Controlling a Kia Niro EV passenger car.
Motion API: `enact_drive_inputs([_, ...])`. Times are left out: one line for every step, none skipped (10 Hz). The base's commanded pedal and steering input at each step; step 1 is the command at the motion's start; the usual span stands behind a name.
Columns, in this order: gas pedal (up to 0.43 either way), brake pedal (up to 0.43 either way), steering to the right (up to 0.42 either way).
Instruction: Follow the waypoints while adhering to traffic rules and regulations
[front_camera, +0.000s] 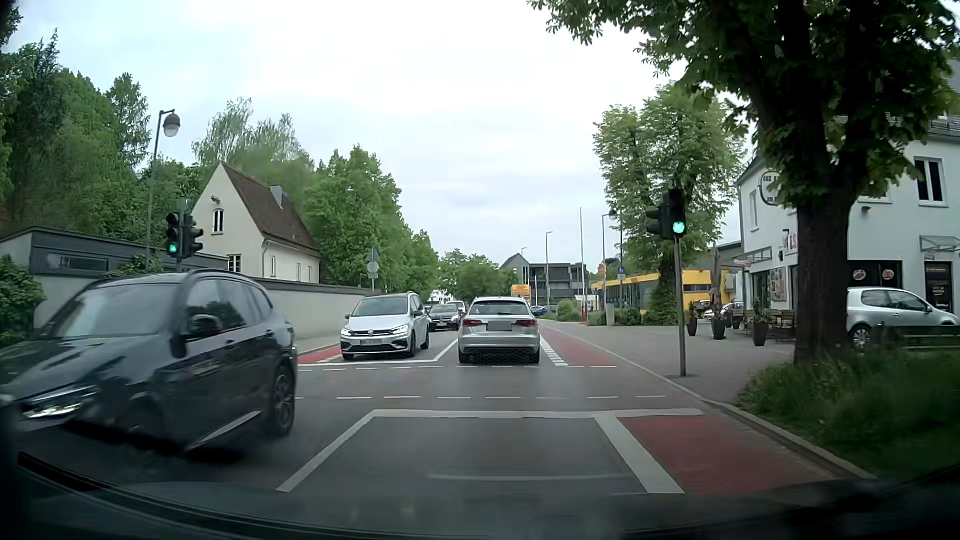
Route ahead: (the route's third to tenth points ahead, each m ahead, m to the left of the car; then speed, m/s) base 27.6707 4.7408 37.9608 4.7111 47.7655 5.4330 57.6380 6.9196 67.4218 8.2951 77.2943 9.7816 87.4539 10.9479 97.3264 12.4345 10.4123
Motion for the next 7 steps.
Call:
enact_drive_inputs([0.118,0.000,-0.003])
enact_drive_inputs([0.118,0.000,-0.003])
enact_drive_inputs([0.118,0.000,-0.003])
enact_drive_inputs([0.118,0.000,-0.003])
enact_drive_inputs([0.118,0.000,-0.004])
enact_drive_inputs([0.118,0.000,-0.004])
enact_drive_inputs([0.118,0.000,-0.004])
